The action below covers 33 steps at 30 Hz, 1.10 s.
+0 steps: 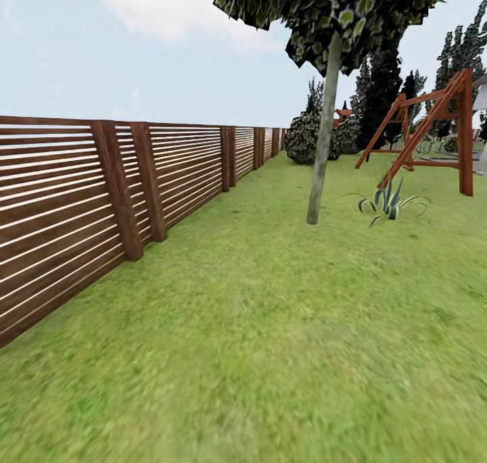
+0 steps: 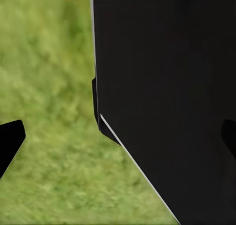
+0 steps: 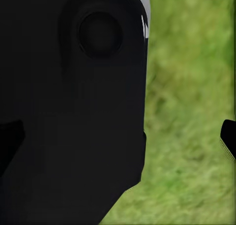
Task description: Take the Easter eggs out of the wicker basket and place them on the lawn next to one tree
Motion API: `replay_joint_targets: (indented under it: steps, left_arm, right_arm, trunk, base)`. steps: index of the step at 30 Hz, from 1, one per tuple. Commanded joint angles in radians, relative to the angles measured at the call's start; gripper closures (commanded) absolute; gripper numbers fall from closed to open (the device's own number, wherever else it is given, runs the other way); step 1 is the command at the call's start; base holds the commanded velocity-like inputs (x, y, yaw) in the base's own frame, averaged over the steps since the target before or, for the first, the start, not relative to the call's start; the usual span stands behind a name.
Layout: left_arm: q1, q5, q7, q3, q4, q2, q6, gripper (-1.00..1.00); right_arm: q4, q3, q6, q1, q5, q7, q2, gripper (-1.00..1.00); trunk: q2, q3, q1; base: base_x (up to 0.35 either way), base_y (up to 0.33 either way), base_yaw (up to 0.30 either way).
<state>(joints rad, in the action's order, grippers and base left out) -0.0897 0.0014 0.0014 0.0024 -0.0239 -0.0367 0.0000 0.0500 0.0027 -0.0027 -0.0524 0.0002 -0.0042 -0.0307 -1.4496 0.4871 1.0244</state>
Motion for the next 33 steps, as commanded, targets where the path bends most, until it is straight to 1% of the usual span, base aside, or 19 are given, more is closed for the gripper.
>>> replay_joint_targets:
  steps: [1,33]
  left_arm:
    - [-0.001,0.000,0.000,0.000,-0.002,0.000,0.000,-1.00]
    - [-0.001,0.000,0.000,0.000,-0.002,0.000,0.000,-1.00]
  right_arm:
    - [0.002,0.000,0.000,-0.001,0.000,0.000,0.000,-1.00]
    - [0.002,0.000,0.000,-0.001,0.000,0.000,0.000,-1.00]
  trunk:
    - [0.000,0.001,0.001]
    - [0.000,0.001,0.001]
  base:
    - [0.334,0.000,0.000]
    - [0.334,0.000,0.000]
